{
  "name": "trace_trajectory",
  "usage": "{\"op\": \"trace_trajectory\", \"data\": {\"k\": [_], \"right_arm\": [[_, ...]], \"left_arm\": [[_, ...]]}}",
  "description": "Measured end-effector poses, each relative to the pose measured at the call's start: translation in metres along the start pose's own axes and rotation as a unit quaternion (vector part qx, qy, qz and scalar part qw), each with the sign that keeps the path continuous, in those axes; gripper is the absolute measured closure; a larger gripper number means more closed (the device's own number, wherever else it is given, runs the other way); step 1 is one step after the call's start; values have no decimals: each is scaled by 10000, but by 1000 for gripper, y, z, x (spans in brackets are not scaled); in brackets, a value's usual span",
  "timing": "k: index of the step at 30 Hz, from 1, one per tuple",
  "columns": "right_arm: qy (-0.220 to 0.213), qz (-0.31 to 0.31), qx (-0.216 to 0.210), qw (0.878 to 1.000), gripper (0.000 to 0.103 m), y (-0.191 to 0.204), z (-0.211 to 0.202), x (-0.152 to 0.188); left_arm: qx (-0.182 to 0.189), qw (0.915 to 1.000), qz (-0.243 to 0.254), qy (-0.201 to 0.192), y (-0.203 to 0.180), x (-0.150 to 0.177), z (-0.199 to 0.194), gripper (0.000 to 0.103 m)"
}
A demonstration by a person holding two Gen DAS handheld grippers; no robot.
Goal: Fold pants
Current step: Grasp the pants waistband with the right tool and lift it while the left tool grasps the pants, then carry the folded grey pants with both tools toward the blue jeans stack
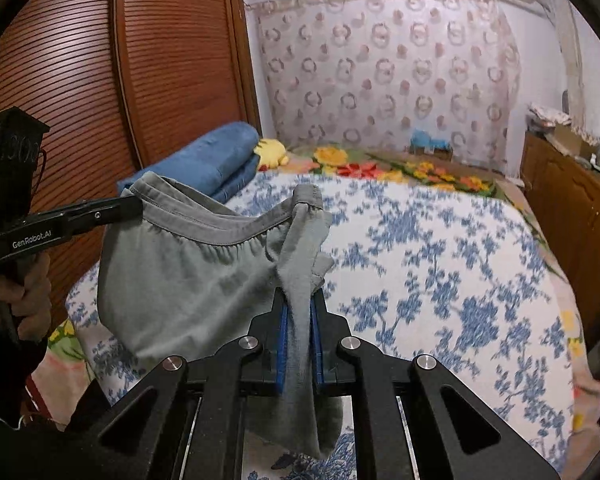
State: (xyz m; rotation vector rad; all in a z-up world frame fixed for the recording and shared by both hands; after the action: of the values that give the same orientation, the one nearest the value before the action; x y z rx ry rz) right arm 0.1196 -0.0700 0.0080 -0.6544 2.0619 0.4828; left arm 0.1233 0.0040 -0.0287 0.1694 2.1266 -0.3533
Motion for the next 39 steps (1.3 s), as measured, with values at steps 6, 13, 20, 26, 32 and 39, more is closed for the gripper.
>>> {"op": "trace_trajectory", "data": {"k": [6, 13, 20, 26, 32, 39], "right_arm": [[-146, -161, 59, 9997, 93, 5, -13, -11], [-235, -286, 26, 9993, 93, 6, -11, -24], [-77, -407, -3, 9991, 93, 6, 12, -30], [-138, -614, -58, 9980, 93, 8, 26, -58], [-193, -965, -144, 9950, 93, 20, 48, -88], [-192, -1307, -159, 9911, 93, 25, 84, -124]], "left_arm": [[-28, 9997, 131, -204, -8, -11, -12, 89], [-89, 9994, 191, -281, -4, -16, -12, 89], [-143, 9996, 66, -248, 11, -15, 1, 89], [-353, 9986, 71, -386, 26, -32, -1, 89], [-574, 9971, 88, -483, 51, -47, -2, 89], [-790, 9952, -34, -581, 85, -62, 0, 89]]}}
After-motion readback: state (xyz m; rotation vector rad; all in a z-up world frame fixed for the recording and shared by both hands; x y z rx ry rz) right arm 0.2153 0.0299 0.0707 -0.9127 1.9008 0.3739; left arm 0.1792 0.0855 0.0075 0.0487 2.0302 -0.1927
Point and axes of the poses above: each gripper's, at about its wrist camera, not at the fingertips, and z roughly the way its jaws point, y to its left, x to its underside, the point moved 10 cm from there along z, roughly the way its jaws point, and after that the axes turned 2 degrees about y, right-handed, at the moved point
